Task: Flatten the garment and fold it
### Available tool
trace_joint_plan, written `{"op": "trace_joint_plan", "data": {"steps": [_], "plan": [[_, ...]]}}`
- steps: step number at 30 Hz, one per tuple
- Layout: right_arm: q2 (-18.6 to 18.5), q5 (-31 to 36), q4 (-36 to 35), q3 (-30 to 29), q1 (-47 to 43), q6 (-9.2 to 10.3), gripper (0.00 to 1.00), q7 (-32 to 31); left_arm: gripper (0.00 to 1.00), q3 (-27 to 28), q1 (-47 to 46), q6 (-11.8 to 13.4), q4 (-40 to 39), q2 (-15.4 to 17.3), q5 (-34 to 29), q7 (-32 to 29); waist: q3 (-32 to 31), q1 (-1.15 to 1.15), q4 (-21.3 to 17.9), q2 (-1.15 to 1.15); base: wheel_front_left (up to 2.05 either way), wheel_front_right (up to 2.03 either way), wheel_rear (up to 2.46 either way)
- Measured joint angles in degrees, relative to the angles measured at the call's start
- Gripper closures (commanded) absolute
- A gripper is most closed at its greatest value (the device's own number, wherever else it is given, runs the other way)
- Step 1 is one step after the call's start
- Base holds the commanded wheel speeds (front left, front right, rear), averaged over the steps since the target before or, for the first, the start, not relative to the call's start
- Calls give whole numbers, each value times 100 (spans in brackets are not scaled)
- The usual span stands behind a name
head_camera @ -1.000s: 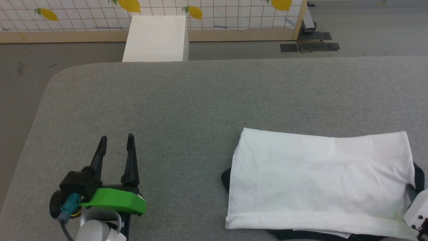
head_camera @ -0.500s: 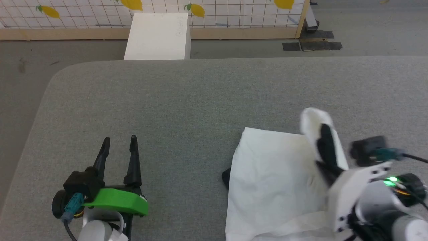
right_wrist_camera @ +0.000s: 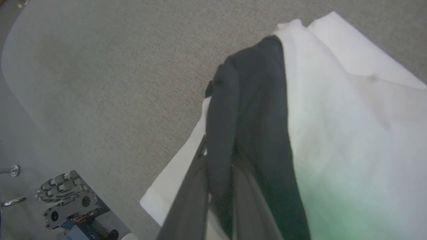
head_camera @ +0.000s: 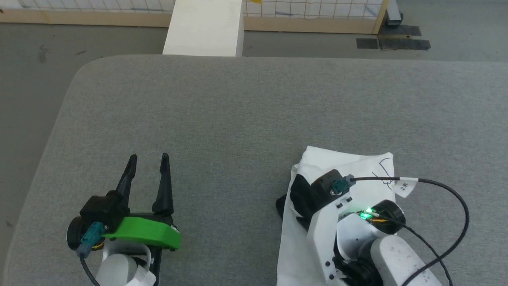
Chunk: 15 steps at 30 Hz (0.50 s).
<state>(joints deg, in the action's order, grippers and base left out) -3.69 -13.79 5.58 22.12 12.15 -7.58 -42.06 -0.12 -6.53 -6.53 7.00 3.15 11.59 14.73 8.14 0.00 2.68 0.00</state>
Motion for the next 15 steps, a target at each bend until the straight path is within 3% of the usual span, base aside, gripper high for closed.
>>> {"op": "trace_joint_plan", "data": {"steps": [2, 3, 4, 7, 11, 15], "plan": [[20, -63, 309, 40, 113, 0, 100, 81, 0, 0, -2, -2, 5, 0, 0, 0, 35, 0, 44, 0, 0, 0, 0], [30, -99, 442, 56, 164, 0, 72, 122, 0, 1, -3, -3, 7, 0, 0, 0, 51, 0, 64, 0, 0, 0, 0], [38, -218, 590, 96, 226, 0, 0, 203, 0, 7, -4, -3, 14, 0, 0, 0, 66, 0, 93, 0, 0, 0, 0], [53, -500, 568, 146, 270, 0, 0, 483, 0, 29, -3, -3, 18, 0, 0, 0, 55, 0, 84, 0, 0, 0, 0], [71, -1182, 42, 90, 290, 1, 0, 1288, 0, 63, 1, -3, 20, 0, 0, 0, -11, 0, 23, 0, 0, 0, 0], [91, -2220, -556, -478, 169, 0, 0, 2237, 0, 60, 9, -3, 1, -2, 5, 0, -96, 0, -75, 0, 0, 0, 0]]}}
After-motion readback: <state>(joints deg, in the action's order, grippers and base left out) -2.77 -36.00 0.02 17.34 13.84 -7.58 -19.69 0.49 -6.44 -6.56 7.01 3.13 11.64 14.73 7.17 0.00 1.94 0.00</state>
